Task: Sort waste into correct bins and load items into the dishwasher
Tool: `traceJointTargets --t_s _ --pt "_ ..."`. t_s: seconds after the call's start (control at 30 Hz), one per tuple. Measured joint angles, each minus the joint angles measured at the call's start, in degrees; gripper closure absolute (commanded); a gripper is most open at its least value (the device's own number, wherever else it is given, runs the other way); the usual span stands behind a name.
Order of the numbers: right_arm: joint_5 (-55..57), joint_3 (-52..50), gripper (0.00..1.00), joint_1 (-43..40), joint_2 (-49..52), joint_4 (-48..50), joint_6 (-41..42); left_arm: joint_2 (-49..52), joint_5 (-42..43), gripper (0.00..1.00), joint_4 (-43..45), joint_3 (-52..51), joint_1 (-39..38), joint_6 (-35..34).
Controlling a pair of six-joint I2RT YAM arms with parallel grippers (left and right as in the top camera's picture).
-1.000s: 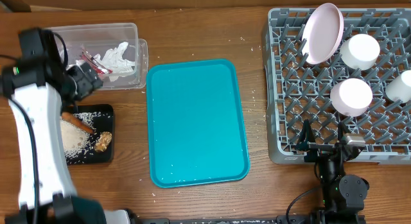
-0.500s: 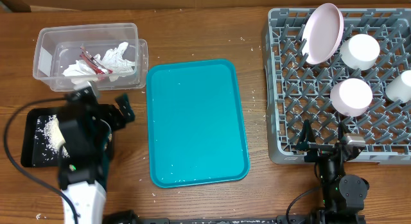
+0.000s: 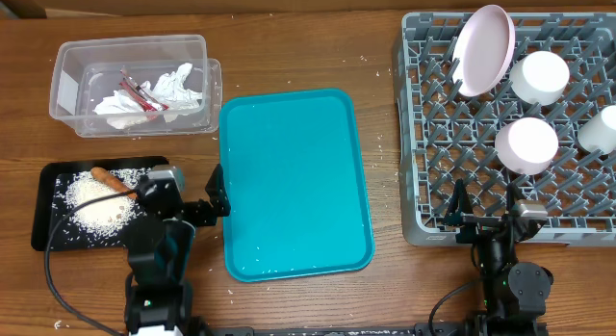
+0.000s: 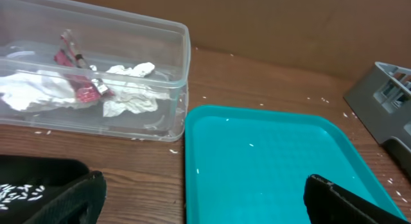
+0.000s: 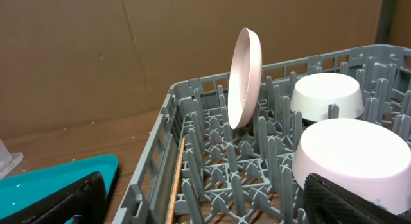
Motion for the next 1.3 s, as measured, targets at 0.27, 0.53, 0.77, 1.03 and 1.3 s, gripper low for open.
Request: traceJointTargets --t_s 0.27,0.53,0.77,1.03,1.3 --pt "0.0 0.0 0.00 0.0 0.0 0.0 0.0 -9.8 -0.2 0.00 0.9 -6.1 0.0 0.0" --pt "0.0 0.0 0.00 0.0 0.0 0.0 0.0 -18.8 -1.1 0.00 -2.3 -10.6 -2.7 0.0" --pt "0.0 0.0 0.00 0.0 0.0 0.0 0.0 -26.5 -3.9 0.00 -12.8 -10.7 -4.9 0.1" --pt "0.0 0.0 0.00 0.0 0.0 0.1 0.0 -32.8 -5.9 0.00 -13.7 -10.7 -4.9 0.9" --pt "0.0 0.0 0.00 0.0 0.0 0.0 0.0 -35.0 -6.5 0.00 -13.8 -10.7 -4.9 6.1"
